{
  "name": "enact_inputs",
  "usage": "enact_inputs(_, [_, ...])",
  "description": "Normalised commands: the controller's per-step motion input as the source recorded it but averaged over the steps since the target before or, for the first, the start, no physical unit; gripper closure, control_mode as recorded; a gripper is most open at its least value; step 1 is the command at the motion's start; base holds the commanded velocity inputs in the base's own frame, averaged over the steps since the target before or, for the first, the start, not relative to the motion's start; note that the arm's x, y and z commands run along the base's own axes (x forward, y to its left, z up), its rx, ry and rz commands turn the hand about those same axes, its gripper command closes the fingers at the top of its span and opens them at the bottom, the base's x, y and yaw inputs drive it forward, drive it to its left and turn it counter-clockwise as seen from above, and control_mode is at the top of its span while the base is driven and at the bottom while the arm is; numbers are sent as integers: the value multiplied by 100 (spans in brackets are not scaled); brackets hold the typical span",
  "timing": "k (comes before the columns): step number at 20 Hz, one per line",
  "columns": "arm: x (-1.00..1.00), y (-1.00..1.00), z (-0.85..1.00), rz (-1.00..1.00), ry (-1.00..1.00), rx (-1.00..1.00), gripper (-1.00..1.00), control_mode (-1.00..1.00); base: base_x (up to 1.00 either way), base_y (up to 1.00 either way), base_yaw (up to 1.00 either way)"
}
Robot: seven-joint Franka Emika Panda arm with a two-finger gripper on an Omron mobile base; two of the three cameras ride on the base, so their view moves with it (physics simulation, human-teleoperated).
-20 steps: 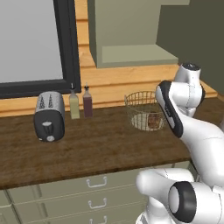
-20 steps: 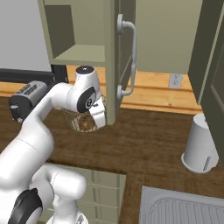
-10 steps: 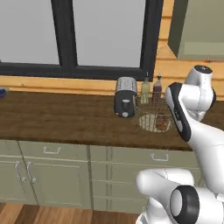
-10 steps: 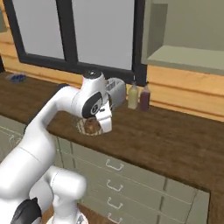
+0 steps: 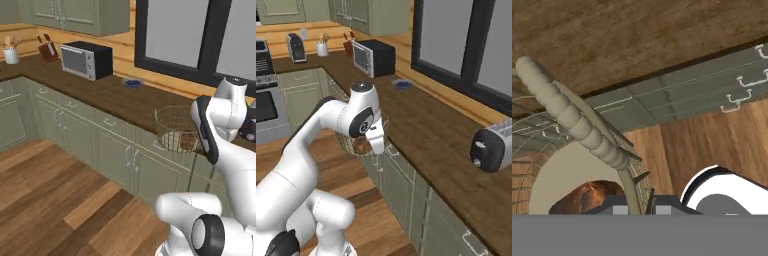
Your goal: Open the cabinet, pick up the bread from the cabinet and place it in the basket. Then move the basket to the dining counter.
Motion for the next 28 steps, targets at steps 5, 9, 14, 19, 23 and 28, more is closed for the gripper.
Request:
enact_inputs(5, [0, 0, 0, 0, 0, 0, 100, 100, -3, 13, 99])
enact_inputs(9, [0, 0, 0, 0, 0, 0, 100, 100, -4, 0, 100])
enact_inputs(14, [0, 0, 0, 0, 0, 0, 100, 100, -2, 0, 100])
enact_inputs(19, [0, 0, 0, 0, 0, 0, 100, 100, -1, 0, 100])
enact_inputs(23, [0, 0, 0, 0, 0, 0, 100, 100, 0, 0, 100])
enact_inputs(28, [0, 0, 0, 0, 0, 0, 100, 100, 57, -14, 81])
